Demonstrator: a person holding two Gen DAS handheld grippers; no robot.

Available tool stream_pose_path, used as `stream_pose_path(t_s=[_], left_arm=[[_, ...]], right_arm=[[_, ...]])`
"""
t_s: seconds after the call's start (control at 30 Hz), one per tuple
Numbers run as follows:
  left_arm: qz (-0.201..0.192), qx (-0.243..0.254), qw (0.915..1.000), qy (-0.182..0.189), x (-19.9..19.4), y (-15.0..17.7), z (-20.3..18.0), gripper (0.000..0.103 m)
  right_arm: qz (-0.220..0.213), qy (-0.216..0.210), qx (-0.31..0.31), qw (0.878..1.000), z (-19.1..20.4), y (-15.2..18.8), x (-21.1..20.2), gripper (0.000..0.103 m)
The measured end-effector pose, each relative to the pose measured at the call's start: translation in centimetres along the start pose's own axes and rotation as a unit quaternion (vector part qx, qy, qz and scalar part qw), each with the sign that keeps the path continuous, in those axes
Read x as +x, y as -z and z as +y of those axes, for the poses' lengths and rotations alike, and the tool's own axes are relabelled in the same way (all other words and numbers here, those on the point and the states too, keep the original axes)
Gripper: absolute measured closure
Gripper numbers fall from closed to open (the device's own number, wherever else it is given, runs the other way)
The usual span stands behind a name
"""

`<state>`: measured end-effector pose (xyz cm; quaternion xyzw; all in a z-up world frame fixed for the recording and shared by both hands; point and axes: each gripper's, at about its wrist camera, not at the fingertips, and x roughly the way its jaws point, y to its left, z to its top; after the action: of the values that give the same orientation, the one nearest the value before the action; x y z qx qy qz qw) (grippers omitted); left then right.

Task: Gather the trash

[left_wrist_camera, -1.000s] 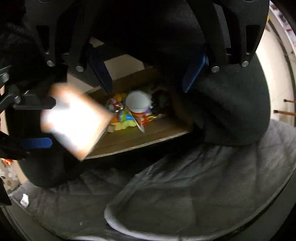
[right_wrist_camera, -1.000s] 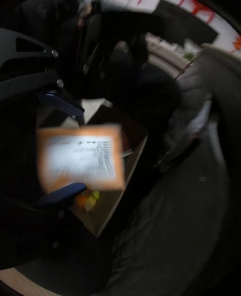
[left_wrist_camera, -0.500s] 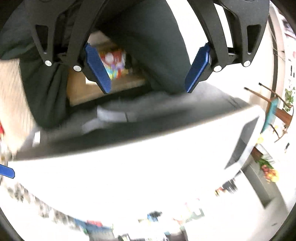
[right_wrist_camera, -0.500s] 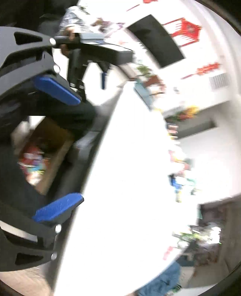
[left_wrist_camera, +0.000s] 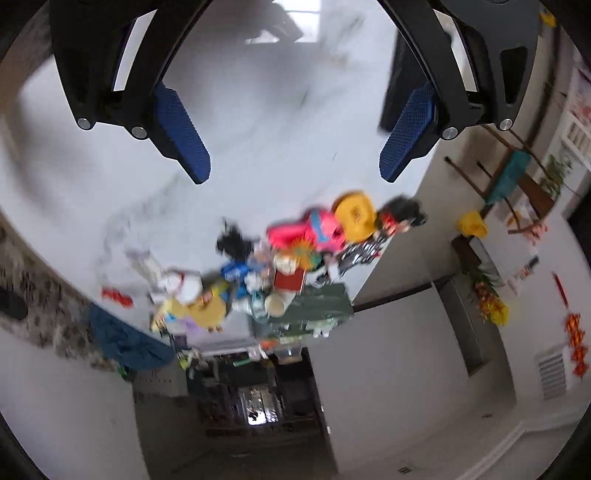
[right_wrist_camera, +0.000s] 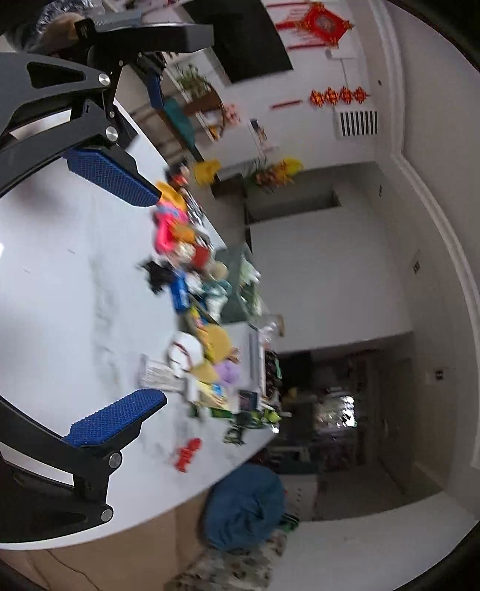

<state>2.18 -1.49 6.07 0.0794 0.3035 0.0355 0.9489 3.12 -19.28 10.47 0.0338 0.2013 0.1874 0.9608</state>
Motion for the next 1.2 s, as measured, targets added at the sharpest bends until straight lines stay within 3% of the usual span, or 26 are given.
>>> stream_pose_path(t_s=[0.17, 0.37, 0.5, 0.67, 1.2], left_arm=[[-0.006, -0.028, 0.9995, 0.011, 4.7, -3.5, -0.6, 0.012], [-0.009, -0.035, 0.9993, 0.012, 8.7, -4.4, -1.1, 0.012], [-0.010, -0.032, 0.9994, -0.004, 11.0, -4.7, -1.6, 0.012], [0.009, -0.062, 0.9977, 0.026, 12.7, -4.5, -0.9, 0.012], [-0.010, -0.068, 0.9975, 0.016, 13.1, -4.3, -0.8, 0.012]], right_arm=[[0.018, 0.046, 0.021, 0.999, -1.1, -0.4, 5.2, 0.005], [0.045, 0.109, 0.015, 0.993, -2.2, 0.8, 10.9, 0.005], [0.064, 0.126, 0.030, 0.990, -2.7, 1.5, 13.9, 0.005], [0.059, 0.135, 0.038, 0.988, -2.6, 2.3, 14.7, 0.005], [0.057, 0.151, 0.036, 0.986, -1.7, 2.7, 15.0, 0.005]])
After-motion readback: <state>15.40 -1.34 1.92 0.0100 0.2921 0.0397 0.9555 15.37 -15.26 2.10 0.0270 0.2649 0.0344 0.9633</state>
